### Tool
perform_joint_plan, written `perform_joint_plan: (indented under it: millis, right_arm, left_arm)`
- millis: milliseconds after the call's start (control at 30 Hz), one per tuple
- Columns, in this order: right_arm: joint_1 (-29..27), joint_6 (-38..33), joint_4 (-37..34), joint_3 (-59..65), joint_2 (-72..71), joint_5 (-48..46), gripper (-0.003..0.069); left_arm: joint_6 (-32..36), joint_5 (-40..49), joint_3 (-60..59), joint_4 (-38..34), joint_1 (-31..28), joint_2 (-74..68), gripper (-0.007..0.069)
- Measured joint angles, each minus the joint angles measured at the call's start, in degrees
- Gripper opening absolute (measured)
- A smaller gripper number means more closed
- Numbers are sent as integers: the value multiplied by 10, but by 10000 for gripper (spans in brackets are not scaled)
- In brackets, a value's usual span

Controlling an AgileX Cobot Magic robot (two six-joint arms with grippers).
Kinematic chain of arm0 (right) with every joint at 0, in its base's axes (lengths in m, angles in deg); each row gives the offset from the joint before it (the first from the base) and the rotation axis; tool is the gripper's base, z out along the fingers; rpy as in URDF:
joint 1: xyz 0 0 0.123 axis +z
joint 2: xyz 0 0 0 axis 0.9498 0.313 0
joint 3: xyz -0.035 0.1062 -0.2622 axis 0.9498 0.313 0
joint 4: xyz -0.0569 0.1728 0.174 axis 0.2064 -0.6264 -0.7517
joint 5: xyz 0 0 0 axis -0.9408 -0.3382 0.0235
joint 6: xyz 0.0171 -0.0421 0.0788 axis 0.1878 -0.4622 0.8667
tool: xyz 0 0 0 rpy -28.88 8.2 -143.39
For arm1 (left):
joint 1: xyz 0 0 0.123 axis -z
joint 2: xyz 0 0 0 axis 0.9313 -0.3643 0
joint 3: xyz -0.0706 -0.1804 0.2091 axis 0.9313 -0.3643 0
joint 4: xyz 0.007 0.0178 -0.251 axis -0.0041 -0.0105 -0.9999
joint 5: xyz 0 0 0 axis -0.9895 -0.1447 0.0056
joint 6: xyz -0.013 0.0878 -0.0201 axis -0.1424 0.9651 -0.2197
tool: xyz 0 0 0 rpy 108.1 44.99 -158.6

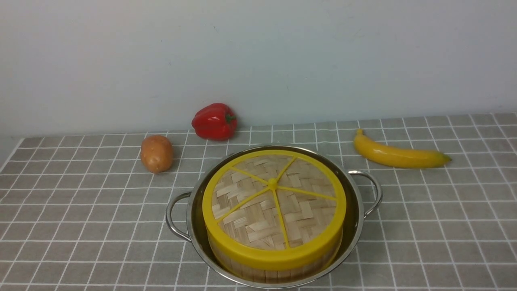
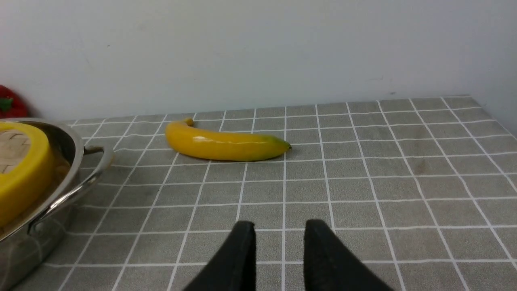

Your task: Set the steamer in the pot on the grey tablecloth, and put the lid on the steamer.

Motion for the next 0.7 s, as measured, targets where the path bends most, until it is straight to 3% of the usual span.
perform_joint_plan:
  millis: [700]
  right_arm:
    - [0,0,-8,0,0,-1,239]
  left_arm:
    - [0,0,0,0,0,0,526]
